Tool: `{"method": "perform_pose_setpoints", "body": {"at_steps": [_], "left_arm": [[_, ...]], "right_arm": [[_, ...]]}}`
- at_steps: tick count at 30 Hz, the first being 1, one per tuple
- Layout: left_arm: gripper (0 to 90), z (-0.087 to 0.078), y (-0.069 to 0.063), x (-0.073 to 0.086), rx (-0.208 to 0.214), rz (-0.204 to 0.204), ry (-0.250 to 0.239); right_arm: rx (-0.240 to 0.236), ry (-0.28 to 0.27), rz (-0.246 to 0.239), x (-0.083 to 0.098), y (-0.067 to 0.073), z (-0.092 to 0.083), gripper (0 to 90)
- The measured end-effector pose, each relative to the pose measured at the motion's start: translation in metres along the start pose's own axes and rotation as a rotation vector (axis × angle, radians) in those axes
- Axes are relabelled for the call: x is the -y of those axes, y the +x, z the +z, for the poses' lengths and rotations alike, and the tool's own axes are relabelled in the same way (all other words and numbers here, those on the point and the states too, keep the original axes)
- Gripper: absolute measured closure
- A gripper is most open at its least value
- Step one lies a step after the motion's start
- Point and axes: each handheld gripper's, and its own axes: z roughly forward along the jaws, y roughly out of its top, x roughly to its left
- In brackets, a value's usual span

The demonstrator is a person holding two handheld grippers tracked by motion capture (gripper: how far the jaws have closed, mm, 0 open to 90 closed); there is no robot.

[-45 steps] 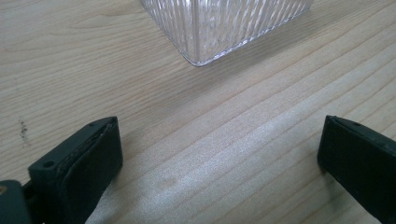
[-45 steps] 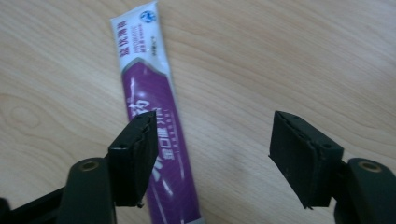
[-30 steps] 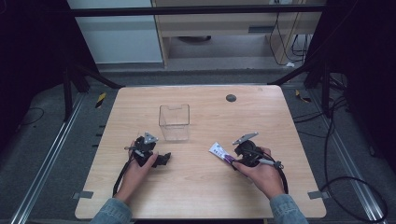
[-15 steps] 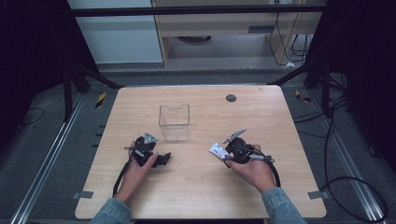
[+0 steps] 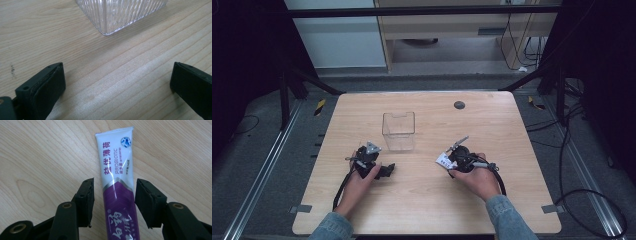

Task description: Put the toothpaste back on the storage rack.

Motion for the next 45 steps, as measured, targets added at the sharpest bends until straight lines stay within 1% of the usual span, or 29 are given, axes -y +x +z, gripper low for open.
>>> {"method": "perform_pose_setpoints", "body": {"at_steps": [5, 7, 8, 9, 12, 13, 17, 21, 23, 24, 26, 28, 32, 33, 35, 45], "left_arm": [[0.0, 0.0, 0.0, 0.0, 0.0, 0.0, 0.0], [0.0, 0.0, 0.0, 0.0, 0.0, 0.0, 0.0], [0.0, 0.0, 0.0, 0.0, 0.0, 0.0, 0.0], [0.0, 0.0, 0.0, 0.0, 0.0, 0.0, 0.0], [0.0, 0.0, 0.0, 0.0, 0.0, 0.0, 0.0], [0.0, 0.0, 0.0, 0.0, 0.0, 0.0, 0.0], [0.0, 0.0, 0.0, 0.0, 0.0, 0.0, 0.0], [0.0, 0.0, 0.0, 0.0, 0.0, 0.0, 0.0], [0.0, 0.0, 0.0, 0.0, 0.0, 0.0, 0.0], [0.0, 0.0, 0.0, 0.0, 0.0, 0.0, 0.0], [0.0, 0.0, 0.0, 0.0, 0.0, 0.0, -0.001], [0.0, 0.0, 0.0, 0.0, 0.0, 0.0, 0.0], [0.0, 0.0, 0.0, 0.0, 0.0, 0.0, 0.0], [0.0, 0.0, 0.0, 0.0, 0.001, 0.0, 0.0], [0.0, 0.0, 0.0, 0.0, 0.001, 0.0, 0.0], [0.0, 0.0, 0.0, 0.0, 0.001, 0.0, -0.001]], "right_arm": [[-0.005, 0.013, -0.004, -0.005, -0.001, 0.004, 51.9], [-0.008, 0.021, -0.017, -0.007, -0.001, 0.006, 52.2], [-0.007, 0.028, -0.006, -0.008, 0.0, 0.007, 52.4], [-0.01, 0.025, -0.016, -0.009, -0.001, 0.008, 52.5], [-0.009, 0.036, -0.012, -0.011, 0.001, 0.011, 52.9], [-0.007, 0.034, -0.022, -0.011, 0.001, 0.012, 52.8], [-0.002, 0.042, -0.006, -0.013, 0.0, 0.014, 53.7], [0.005, 0.048, -0.01, -0.013, -0.003, 0.016, 54.1], [0.005, 0.051, -0.006, -0.013, -0.003, 0.016, 53.9], [-0.004, 0.055, 0.001, -0.014, -0.004, 0.017, 53.5], [-0.001, 0.056, -0.01, -0.014, -0.004, 0.018, 53.3], [-0.002, 0.061, -0.001, -0.015, -0.004, 0.019, 53.1], [0.0, 0.072, -0.008, -0.016, -0.004, 0.022, 52.2], [-0.003, 0.074, -0.012, -0.016, -0.004, 0.023, 52.1], [-0.005, 0.076, -0.002, -0.016, -0.005, 0.023, 52.3], [-0.027, 0.07, 0.016, -0.016, -0.01, 0.023, 55.6]]}}
